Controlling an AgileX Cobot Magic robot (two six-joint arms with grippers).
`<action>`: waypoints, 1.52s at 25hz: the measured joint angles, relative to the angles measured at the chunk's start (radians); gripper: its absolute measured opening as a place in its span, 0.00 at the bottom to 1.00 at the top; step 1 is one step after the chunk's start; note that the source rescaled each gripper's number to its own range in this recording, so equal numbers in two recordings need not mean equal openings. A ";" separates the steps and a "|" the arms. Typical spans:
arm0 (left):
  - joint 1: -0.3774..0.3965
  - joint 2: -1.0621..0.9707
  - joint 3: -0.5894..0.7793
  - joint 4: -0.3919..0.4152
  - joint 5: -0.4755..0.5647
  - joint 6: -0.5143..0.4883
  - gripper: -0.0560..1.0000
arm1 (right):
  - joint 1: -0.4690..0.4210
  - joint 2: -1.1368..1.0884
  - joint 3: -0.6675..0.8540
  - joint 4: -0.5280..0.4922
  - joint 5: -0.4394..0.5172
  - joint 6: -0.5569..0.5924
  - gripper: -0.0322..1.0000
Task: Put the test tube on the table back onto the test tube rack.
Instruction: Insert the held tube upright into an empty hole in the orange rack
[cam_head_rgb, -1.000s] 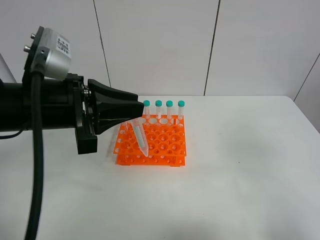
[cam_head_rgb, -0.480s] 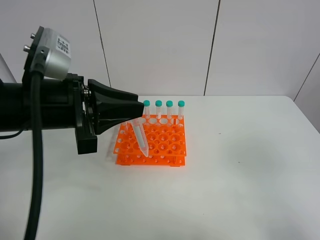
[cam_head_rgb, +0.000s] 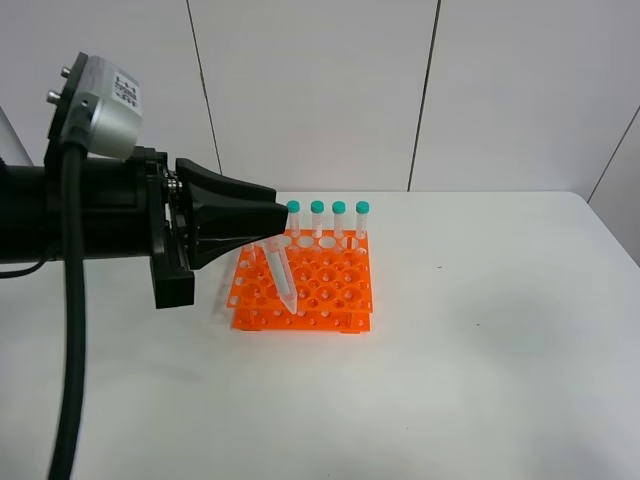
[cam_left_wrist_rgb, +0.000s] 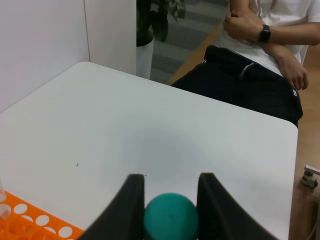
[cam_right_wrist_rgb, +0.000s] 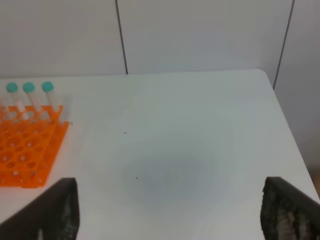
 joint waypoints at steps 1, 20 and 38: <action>0.000 0.000 0.000 0.000 0.000 0.000 0.06 | 0.000 0.000 0.007 -0.001 0.000 0.001 0.88; 0.000 0.000 0.000 0.000 0.029 0.000 0.06 | 0.000 -0.054 0.349 -0.001 -0.174 0.015 0.88; 0.000 0.000 0.000 0.000 0.029 0.000 0.06 | 0.000 -0.054 0.350 -0.001 -0.180 0.015 0.88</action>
